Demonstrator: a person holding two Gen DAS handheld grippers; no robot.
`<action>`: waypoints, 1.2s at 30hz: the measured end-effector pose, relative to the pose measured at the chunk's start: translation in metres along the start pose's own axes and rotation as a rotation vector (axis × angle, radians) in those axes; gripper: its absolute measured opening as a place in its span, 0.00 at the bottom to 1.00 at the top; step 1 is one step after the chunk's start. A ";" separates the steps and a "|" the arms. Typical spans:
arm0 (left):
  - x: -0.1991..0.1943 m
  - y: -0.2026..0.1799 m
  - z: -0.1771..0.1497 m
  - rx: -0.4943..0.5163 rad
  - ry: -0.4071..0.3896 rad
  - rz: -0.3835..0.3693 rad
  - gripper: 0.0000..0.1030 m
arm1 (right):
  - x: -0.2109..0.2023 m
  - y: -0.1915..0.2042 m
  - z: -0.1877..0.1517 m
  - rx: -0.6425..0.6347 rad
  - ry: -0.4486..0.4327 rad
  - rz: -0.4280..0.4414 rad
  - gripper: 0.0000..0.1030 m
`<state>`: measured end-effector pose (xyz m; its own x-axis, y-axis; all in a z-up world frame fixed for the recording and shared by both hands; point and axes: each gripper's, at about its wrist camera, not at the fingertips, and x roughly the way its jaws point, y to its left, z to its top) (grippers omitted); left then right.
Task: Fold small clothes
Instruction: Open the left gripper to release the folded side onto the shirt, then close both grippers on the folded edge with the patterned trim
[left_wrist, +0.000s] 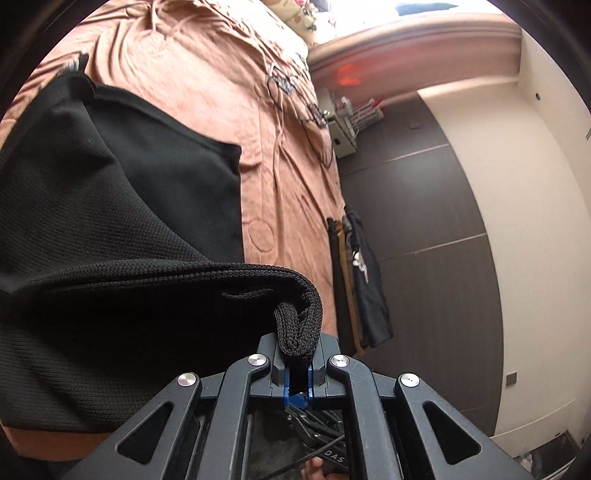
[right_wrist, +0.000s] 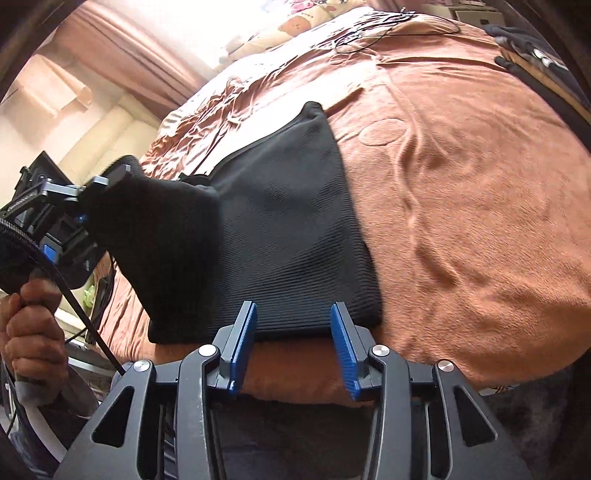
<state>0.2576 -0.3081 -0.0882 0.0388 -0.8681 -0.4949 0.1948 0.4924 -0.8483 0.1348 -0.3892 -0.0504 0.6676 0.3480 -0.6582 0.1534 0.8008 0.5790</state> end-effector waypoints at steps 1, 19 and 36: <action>0.008 0.000 -0.002 0.000 0.017 0.011 0.04 | -0.001 -0.003 -0.001 0.004 0.001 0.000 0.38; -0.026 0.049 0.005 -0.039 0.021 0.174 0.74 | 0.021 0.007 0.003 -0.055 0.045 -0.031 0.38; -0.074 0.140 0.015 -0.241 -0.061 0.296 0.73 | 0.056 0.009 0.020 -0.117 0.101 -0.031 0.38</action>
<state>0.2968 -0.1762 -0.1672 0.1188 -0.6846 -0.7192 -0.0696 0.7168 -0.6938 0.1886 -0.3721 -0.0725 0.5866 0.3644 -0.7232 0.0832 0.8612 0.5014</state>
